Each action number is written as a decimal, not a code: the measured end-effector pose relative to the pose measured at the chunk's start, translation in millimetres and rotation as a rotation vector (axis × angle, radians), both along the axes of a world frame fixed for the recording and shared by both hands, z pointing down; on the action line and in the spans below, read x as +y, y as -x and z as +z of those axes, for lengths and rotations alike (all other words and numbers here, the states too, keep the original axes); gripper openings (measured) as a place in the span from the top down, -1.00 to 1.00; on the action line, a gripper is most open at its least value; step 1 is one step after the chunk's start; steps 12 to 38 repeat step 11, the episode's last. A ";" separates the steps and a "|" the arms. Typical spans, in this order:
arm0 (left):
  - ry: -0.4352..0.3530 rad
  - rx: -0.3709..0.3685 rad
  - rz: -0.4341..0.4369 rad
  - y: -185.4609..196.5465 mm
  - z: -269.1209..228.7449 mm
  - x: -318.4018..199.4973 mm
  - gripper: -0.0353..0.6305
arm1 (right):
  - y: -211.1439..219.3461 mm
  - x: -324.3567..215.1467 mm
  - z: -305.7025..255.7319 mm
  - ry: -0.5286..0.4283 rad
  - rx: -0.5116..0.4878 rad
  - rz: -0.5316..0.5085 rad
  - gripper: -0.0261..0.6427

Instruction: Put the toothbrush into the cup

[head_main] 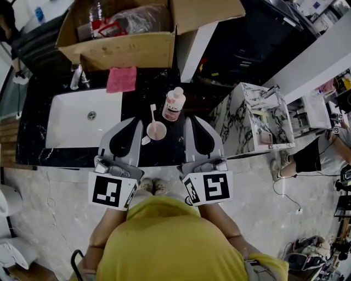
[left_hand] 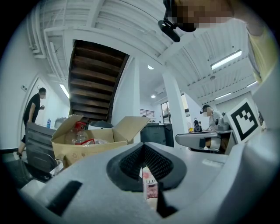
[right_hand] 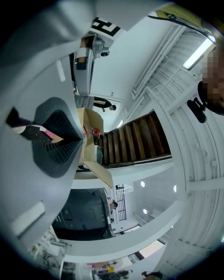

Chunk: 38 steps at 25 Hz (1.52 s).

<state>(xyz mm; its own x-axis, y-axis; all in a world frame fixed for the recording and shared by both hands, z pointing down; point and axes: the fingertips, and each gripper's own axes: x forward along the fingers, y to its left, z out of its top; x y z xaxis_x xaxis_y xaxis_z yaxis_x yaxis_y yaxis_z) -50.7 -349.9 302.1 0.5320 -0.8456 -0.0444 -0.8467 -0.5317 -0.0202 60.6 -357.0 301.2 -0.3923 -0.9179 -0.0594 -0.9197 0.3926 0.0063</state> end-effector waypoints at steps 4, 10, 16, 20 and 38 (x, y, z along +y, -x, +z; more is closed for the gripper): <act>0.004 0.012 -0.003 0.2 -0.5 -2.1 0.89 | 0.5 -1.8 1.5 0.007 0.000 -0.004 0.89; 0.002 -0.006 0.007 -3.3 3.5 -4.5 0.89 | -1.8 -5.2 4.2 0.009 -0.001 -0.007 0.89; 0.003 -0.006 0.007 -3.8 4.2 -5.0 0.89 | -2.1 -5.7 4.5 0.009 -0.001 -0.008 0.89; 0.003 -0.006 0.007 -3.8 4.2 -5.0 0.89 | -2.1 -5.7 4.5 0.009 -0.001 -0.008 0.89; 0.003 -0.006 0.007 -3.8 4.2 -5.0 0.89 | -2.1 -5.7 4.5 0.009 -0.001 -0.008 0.89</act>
